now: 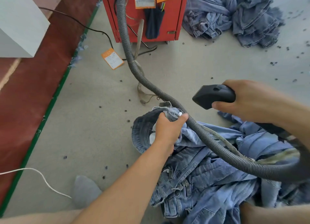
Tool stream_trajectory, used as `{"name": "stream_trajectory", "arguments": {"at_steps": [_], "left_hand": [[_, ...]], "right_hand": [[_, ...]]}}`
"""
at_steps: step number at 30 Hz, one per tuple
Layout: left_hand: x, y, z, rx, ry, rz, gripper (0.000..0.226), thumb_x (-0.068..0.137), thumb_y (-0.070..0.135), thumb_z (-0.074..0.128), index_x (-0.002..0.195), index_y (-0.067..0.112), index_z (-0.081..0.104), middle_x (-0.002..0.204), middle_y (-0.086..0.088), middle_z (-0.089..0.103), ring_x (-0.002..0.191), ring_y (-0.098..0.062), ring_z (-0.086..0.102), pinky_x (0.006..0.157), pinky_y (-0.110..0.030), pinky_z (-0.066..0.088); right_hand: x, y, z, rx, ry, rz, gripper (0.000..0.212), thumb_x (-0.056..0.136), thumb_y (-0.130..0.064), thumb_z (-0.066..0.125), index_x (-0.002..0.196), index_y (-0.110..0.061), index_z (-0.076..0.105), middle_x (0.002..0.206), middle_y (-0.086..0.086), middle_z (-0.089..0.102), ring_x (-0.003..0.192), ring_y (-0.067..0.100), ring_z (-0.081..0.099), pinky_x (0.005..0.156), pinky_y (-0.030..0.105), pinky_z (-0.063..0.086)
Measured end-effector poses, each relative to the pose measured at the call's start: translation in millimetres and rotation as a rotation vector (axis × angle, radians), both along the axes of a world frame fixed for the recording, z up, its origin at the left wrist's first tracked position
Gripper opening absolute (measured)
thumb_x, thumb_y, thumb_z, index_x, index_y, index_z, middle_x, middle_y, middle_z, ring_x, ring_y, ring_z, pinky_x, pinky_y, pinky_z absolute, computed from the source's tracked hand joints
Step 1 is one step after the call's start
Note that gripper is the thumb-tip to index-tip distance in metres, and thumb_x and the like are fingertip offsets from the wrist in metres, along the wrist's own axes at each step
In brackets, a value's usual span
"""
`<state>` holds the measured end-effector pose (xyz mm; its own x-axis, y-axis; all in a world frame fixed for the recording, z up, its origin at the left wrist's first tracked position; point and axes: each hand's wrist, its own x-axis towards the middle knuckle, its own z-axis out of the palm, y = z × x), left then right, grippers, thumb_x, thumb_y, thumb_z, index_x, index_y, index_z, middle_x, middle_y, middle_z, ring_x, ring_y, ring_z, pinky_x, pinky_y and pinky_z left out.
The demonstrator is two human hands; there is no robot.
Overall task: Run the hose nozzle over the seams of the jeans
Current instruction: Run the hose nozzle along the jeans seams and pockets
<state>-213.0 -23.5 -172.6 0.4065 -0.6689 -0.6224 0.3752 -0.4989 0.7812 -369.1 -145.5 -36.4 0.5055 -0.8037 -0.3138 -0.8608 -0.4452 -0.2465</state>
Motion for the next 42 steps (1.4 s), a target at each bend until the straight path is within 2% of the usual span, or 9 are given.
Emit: {"name": "stream_trajectory", "arguments": {"at_steps": [4, 9, 11, 13, 18, 25, 35, 39, 42], "left_hand": [[4.3, 0.9, 1.6, -0.078, 0.131, -0.059, 0.023, 0.087, 0.001, 0.063, 0.109, 0.01, 0.068, 0.091, -0.02, 0.065, 0.074, -0.027, 0.058, 0.067, -0.044, 0.054], [23.9, 7.3, 7.2, -0.376, 0.588, -0.138, 0.043, 0.093, -0.02, 0.037, 0.132, -0.008, 0.05, 0.117, -0.028, 0.05, 0.104, -0.04, 0.045, 0.097, -0.054, 0.037], [26.0, 10.6, 9.1, -0.48, 0.653, -0.206, 0.055, 0.094, -0.024, 0.031, 0.148, -0.014, 0.035, 0.141, -0.042, 0.043, 0.128, -0.048, 0.045, 0.12, -0.057, 0.028], [23.2, 13.8, 13.0, -0.552, 0.689, -0.265, 0.06, 0.094, -0.026, 0.029, 0.152, -0.014, 0.028, 0.155, -0.038, 0.035, 0.144, -0.046, 0.039, 0.124, -0.054, 0.026], [15.7, 17.0, 15.0, -0.556, 0.768, -0.297, 0.06, 0.089, -0.022, 0.036, 0.148, -0.011, 0.036, 0.141, -0.025, 0.05, 0.133, -0.037, 0.048, 0.118, -0.045, 0.039], [22.5, 13.3, 8.2, -0.602, 0.84, -0.241, 0.071, 0.084, -0.021, 0.034, 0.153, -0.015, 0.022, 0.149, -0.031, 0.034, 0.141, -0.042, 0.035, 0.128, -0.053, 0.016], [29.4, 10.8, 1.5, -0.564, 1.118, -0.142, 0.065, 0.089, 0.029, 0.041, 0.149, 0.006, 0.029, 0.14, -0.017, 0.044, 0.137, -0.032, 0.035, 0.129, -0.044, 0.007], [24.7, 6.2, 3.3, -0.508, 0.989, -0.219, 0.085, 0.103, 0.062, 0.039, 0.156, -0.005, 0.034, 0.159, -0.024, 0.037, 0.145, -0.037, 0.038, 0.128, -0.047, 0.021], [18.5, 7.0, -1.3, -0.475, 1.001, -0.206, 0.088, 0.1, 0.071, 0.035, 0.144, -0.002, 0.053, 0.143, -0.021, 0.054, 0.131, -0.035, 0.052, 0.116, -0.045, 0.042]], "right_hand": [[0.4, 4.8, -2.8, 0.019, 0.039, 0.045, 0.025, 0.084, -0.054, 0.07, 0.087, -0.033, 0.057, 0.07, -0.01, 0.065, 0.065, 0.013, 0.062, 0.058, 0.032, 0.044], [-0.8, 10.3, 4.4, 0.032, 0.03, 0.066, 0.023, 0.085, -0.056, 0.069, 0.086, -0.036, 0.057, 0.062, -0.013, 0.063, 0.053, 0.003, 0.059, 0.047, 0.023, 0.036], [1.9, 15.9, 6.6, 0.085, 0.033, 0.088, 0.022, 0.084, -0.055, 0.068, 0.087, -0.036, 0.058, 0.067, -0.026, 0.064, 0.055, -0.004, 0.06, 0.041, 0.014, 0.032], [7.1, 21.3, 4.8, 0.151, 0.015, 0.11, 0.02, 0.084, -0.053, 0.069, 0.087, -0.036, 0.059, 0.067, -0.018, 0.066, 0.056, -0.008, 0.06, 0.042, 0.013, 0.035], [21.7, 22.1, -6.2, 0.019, -0.062, 0.04, 0.023, 0.091, -0.05, 0.068, 0.099, -0.031, 0.059, 0.078, -0.008, 0.064, 0.064, 0.008, 0.058, 0.055, 0.028, 0.041], [3.9, 33.0, 3.6, 0.064, 0.016, 0.218, 0.029, 0.081, -0.062, 0.062, 0.104, -0.044, 0.056, 0.068, -0.018, 0.064, 0.059, -0.001, 0.06, 0.055, 0.025, 0.047], [0.5, 27.4, -2.0, -0.028, -0.07, 0.093, 0.023, 0.089, -0.052, 0.068, 0.101, -0.038, 0.054, 0.073, -0.014, 0.064, 0.063, 0.005, 0.058, 0.053, 0.025, 0.041], [9.6, 41.2, -7.3, 0.054, 0.004, 0.206, 0.023, 0.088, -0.053, 0.067, 0.102, -0.039, 0.055, 0.071, -0.013, 0.063, 0.061, 0.003, 0.058, 0.056, 0.026, 0.046], [22.4, 40.8, -12.9, -0.024, -0.126, 0.171, 0.024, 0.09, -0.051, 0.068, 0.105, -0.037, 0.055, 0.075, -0.013, 0.062, 0.065, 0.002, 0.058, 0.057, 0.024, 0.044]]}}
